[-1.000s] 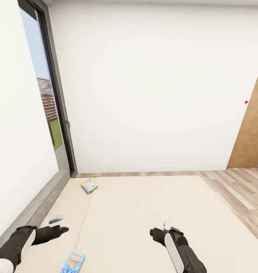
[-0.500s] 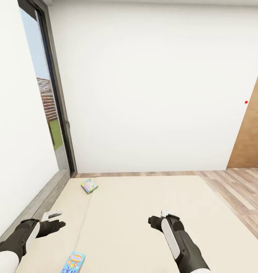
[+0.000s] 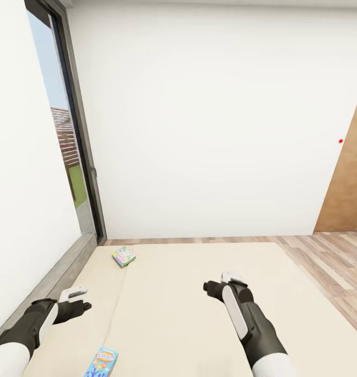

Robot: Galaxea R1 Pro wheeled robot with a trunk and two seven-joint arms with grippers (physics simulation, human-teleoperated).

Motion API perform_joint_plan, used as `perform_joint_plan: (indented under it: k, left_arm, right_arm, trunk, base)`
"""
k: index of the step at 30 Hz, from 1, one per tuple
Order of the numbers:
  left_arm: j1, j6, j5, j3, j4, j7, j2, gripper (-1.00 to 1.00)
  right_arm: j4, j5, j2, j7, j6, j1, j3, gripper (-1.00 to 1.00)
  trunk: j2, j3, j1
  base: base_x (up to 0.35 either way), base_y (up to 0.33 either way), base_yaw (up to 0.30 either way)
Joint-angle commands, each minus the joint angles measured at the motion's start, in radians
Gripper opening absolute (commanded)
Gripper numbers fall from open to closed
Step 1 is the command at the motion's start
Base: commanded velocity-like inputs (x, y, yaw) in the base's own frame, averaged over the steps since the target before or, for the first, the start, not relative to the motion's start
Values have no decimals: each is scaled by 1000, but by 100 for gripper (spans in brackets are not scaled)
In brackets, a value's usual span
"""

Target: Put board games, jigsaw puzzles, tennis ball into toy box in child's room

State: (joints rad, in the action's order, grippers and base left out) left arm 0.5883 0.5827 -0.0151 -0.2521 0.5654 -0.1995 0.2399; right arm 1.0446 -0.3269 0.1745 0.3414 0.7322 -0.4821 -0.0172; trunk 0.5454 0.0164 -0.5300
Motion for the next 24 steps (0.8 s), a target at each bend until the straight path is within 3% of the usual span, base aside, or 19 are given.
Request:
perform_joint_plan:
  k: [1, 5, 10, 18, 24]
  left_arm:
    - [1, 7, -2, -4, 1, -4, -1, 100]
    - [25, 12, 1, -4, 3, -2, -11, 100]
    - [40, 6, 7, -2, 2, -2, -19, 100]
    - [45, -8, 9, 4, 1, -2, -24, 100]
    - [45, -21, 14, 44, -2, -2, -30, 100]
  right_arm:
    - [4, -9, 0, 10, 2, -1, -6, 100]
    - [37, -8, 0, 8, 4, -3, -58, 100]
    - [58, -11, 0, 6, 0, -3, -83, 100]
    - [65, -12, 0, 4, 0, -3, -93, 100]
    - [66, -12, 0, 5, 4, -3, -92, 100]
  trunk:
    - [2, 2, 0]
    - [2, 2, 0]
    - [2, 2, 0]
    - [2, 9, 0]
    - [2, 19, 0]
  base:
    - [0, 0, 0]
    - [0, 0, 0]
    - [0, 0, 0]
    - [0, 0, -1]
    - [0, 0, -46]
